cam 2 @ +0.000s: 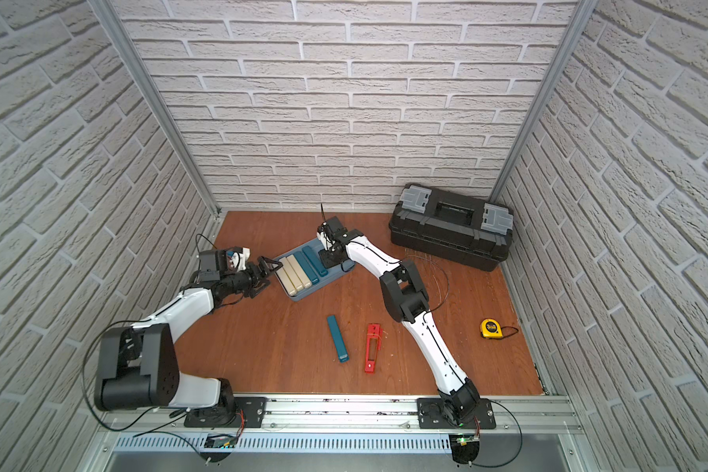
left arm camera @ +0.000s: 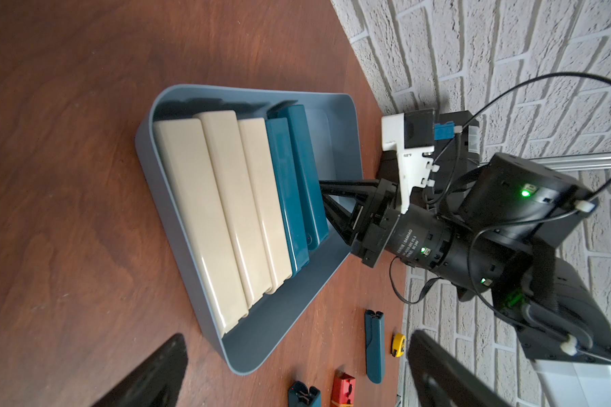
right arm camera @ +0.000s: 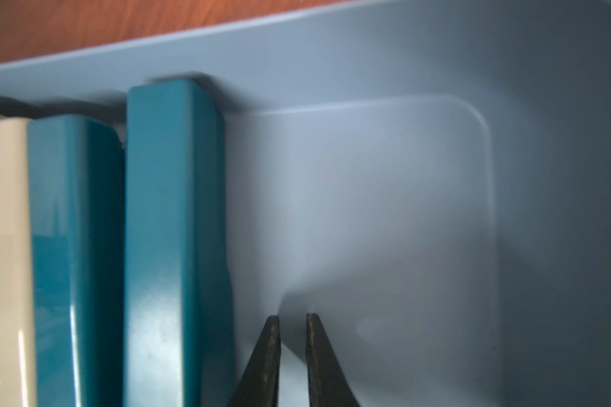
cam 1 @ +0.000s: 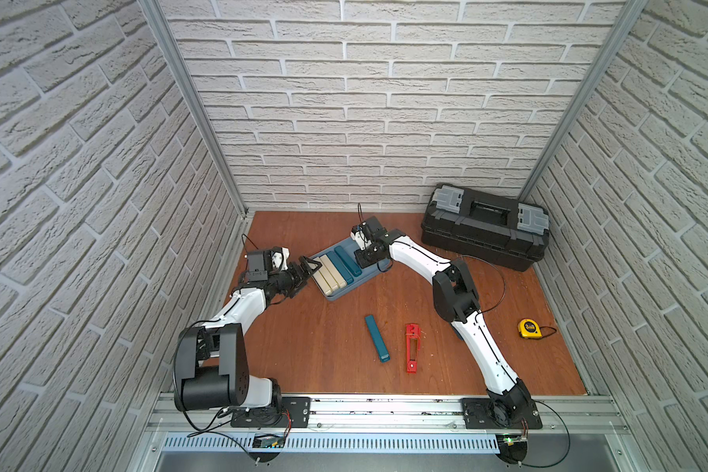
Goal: Put the pruning pliers into the storage box
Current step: Place the pruning pliers in the storage box.
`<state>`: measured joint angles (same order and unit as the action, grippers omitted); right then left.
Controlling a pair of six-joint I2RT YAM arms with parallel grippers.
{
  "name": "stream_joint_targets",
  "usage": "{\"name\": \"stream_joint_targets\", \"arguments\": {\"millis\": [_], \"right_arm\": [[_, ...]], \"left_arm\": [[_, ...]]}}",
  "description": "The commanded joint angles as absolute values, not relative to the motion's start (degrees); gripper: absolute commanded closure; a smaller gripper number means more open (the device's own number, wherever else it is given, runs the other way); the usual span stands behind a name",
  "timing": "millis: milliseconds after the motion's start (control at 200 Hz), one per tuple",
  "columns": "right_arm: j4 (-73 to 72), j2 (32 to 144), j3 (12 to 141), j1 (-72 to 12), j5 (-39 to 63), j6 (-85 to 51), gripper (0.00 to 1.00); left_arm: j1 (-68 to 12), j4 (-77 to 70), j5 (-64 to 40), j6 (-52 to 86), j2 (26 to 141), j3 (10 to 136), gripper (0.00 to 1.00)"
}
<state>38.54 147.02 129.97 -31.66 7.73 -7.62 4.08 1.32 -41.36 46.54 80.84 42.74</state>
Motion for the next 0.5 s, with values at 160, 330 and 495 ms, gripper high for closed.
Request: {"name": "stream_joint_targets", "arguments": {"millis": [160, 330, 495], "right_arm": [[36.26, 148.88, 131.85, -32.09, 13.49, -9.70, 0.82], [35.55, 149.47, 131.99, -32.50, 14.94, -10.01, 0.81], [35.60, 149.94, 132.46, -32.64, 16.06, -9.93, 0.81]], "left_arm": [[4.28, -0.26, -41.35, 46.23, 80.89, 42.10, 0.02], [4.29, -0.44, -41.48, 46.23, 81.04, 41.84, 0.02], [4.30, -0.83, -41.44, 46.36, 81.10, 41.68, 0.02]]}}
